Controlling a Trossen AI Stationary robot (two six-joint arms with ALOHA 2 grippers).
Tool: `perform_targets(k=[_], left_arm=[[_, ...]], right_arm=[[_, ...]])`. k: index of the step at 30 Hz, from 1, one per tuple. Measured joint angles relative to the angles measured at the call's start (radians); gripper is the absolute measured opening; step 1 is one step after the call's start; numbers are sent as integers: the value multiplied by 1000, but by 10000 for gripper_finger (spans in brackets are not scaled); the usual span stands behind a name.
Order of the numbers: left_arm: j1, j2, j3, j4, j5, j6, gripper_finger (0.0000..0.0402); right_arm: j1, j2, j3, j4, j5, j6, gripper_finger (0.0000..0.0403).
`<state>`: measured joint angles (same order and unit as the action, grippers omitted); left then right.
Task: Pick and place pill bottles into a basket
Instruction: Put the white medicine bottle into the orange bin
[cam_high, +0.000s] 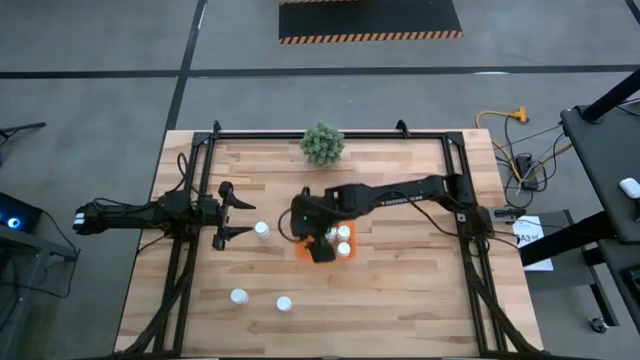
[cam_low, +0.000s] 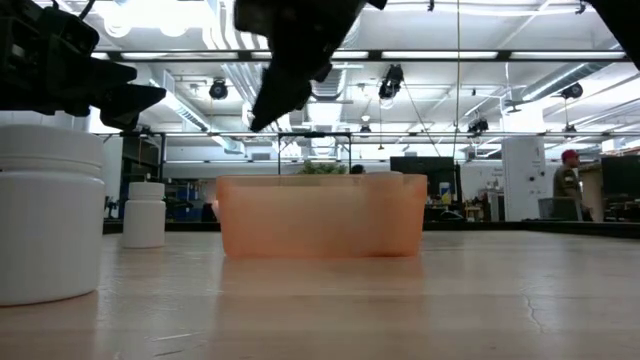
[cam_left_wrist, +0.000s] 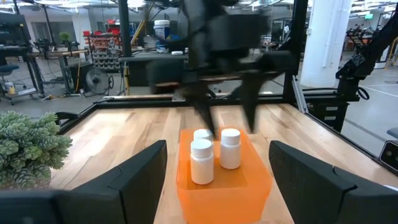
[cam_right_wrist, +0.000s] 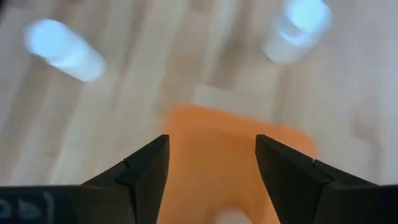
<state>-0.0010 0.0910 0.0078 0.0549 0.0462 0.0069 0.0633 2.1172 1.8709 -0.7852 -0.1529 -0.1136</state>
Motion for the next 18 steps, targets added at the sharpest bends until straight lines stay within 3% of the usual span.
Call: perform_targets(k=[9, 15, 18], left_arm=[[0, 0, 0, 0, 0, 0, 265], [0, 1, 0, 3, 0, 0, 265], [0, 5, 0, 12, 0, 0, 265]], right_arm=[[1, -112, -149, 149, 29, -23, 226], [-4, -292, -426, 432, 23, -38, 228], [-9, -406, -589, 575, 87, 5, 226]])
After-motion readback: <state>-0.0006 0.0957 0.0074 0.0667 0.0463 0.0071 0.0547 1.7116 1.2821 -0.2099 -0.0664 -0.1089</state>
